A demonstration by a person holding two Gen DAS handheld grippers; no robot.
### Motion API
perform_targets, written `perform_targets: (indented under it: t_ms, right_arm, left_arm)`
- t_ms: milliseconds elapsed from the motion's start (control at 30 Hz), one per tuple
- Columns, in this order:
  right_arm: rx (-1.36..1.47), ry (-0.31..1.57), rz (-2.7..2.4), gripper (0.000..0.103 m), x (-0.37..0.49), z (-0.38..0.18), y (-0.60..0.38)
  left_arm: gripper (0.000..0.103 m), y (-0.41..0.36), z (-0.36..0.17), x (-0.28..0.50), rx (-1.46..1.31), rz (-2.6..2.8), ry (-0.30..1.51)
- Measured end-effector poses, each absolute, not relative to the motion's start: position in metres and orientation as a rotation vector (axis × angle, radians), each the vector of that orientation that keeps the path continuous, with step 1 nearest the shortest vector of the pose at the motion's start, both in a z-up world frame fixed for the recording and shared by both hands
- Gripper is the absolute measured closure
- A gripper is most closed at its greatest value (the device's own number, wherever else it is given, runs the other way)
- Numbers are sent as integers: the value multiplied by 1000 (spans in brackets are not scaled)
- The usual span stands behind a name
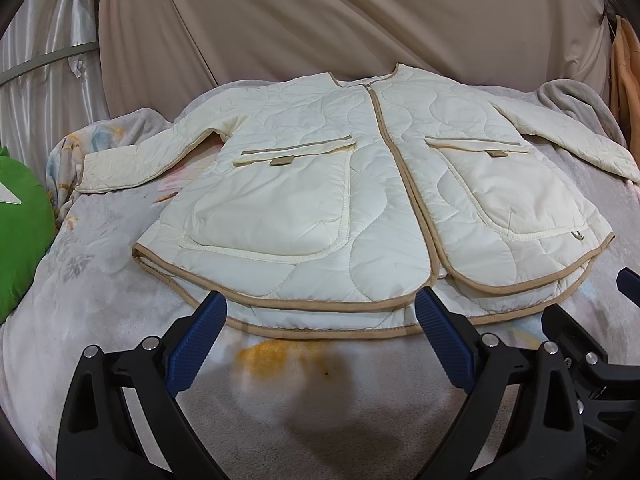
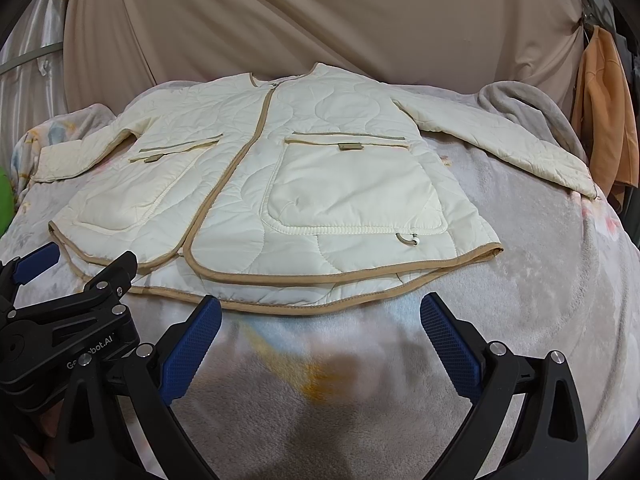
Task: Fold large clothes
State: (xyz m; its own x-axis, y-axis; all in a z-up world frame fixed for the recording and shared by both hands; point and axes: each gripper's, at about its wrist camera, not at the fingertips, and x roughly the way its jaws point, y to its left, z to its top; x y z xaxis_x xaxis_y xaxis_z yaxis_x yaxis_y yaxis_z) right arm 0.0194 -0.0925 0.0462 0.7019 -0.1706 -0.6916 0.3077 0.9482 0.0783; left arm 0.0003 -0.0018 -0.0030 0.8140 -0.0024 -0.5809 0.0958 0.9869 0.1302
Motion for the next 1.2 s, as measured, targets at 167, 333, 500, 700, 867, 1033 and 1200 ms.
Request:
perform_targets:
  t_ms: [167,333,500,700,867,1033,1200]
  right_arm:
    - [194,749,-268,5,20,46,-92]
    - [197,755,-268,5,19,45,-92]
    - [198,755,-268,5,19,44,-92]
    - [198,755,-268,5,20,44,-92]
    - [198,757,-268,5,20,44,-92]
    - [198,758,-268,5,21,44,-92]
    - [200,759,-267,5,20,43,-92]
  left_arm:
    - [11,-2,-3,0,157,-53,619]
    - [11,-2,-3,0,157,-53,619]
    - [11,-1,-4,1,157,-53,621]
    - [11,-2,-4,1,157,-53,621]
    - [11,-2,-4,1,158,-53,621]
    - [11,-2,-4,1,159,-53,622]
    - [11,-2,-5,1,159,-53,623]
